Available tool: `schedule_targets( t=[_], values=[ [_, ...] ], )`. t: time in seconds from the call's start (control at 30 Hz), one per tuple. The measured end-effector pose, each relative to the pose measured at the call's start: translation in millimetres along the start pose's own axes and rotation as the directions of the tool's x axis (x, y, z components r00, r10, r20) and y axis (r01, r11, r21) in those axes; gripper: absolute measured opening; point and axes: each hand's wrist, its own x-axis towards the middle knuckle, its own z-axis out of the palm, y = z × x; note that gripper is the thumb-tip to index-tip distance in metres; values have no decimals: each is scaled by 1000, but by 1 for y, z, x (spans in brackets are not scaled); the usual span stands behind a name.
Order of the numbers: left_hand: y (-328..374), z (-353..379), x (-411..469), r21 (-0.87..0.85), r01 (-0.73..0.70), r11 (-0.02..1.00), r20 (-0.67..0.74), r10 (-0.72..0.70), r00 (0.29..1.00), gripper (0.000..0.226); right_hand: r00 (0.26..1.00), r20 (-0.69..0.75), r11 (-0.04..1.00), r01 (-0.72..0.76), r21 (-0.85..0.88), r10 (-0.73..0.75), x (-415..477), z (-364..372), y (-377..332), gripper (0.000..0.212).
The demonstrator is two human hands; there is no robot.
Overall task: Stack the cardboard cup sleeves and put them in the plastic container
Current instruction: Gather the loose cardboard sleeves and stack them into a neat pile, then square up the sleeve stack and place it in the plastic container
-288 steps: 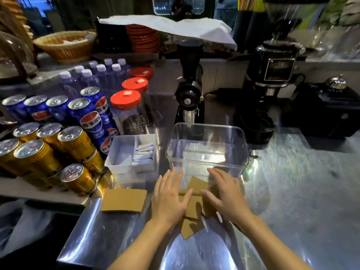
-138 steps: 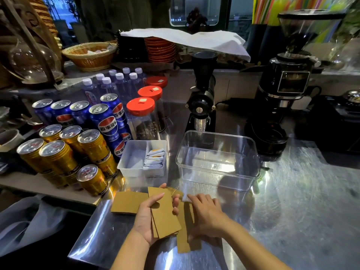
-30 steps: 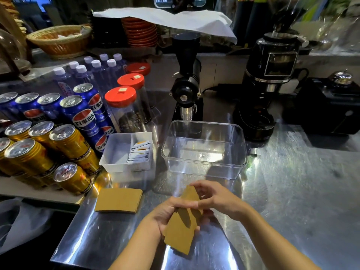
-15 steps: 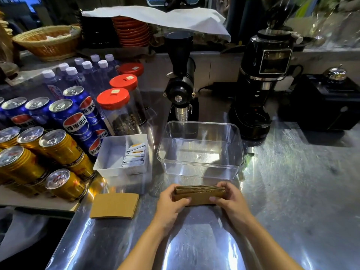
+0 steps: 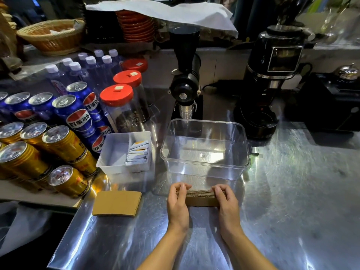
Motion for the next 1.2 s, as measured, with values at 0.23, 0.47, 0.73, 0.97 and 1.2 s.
schedule_targets(
  t=[0.23, 0.47, 0.73, 0.97, 1.2],
  values=[
    [-2, -7, 0, 140, -20, 990, 76, 9, 997, 21, 1000, -27, 1000, -14, -18, 13, 1, 3, -2, 18],
    [1, -24, -3, 243, 63, 968, 312, -139, 940, 30, 1000, -29, 996, -3, -94, 0, 2, 1, 1, 25],
    [11, -34, -3, 506, -67, 860, 318, -114, 941, 25, 998, -16, 961, 54, -270, -60, -1, -3, -1, 26],
    [28, -40, 5, 461, -75, 884, 331, -93, 939, 22, 999, -6, 972, 52, -231, -54, -14, -3, -10, 5],
    [60, -64, 14, 427, -78, 901, 285, -52, 957, 31, 994, 73, 958, 97, -268, -81, -30, 16, -22, 37]
  ],
)
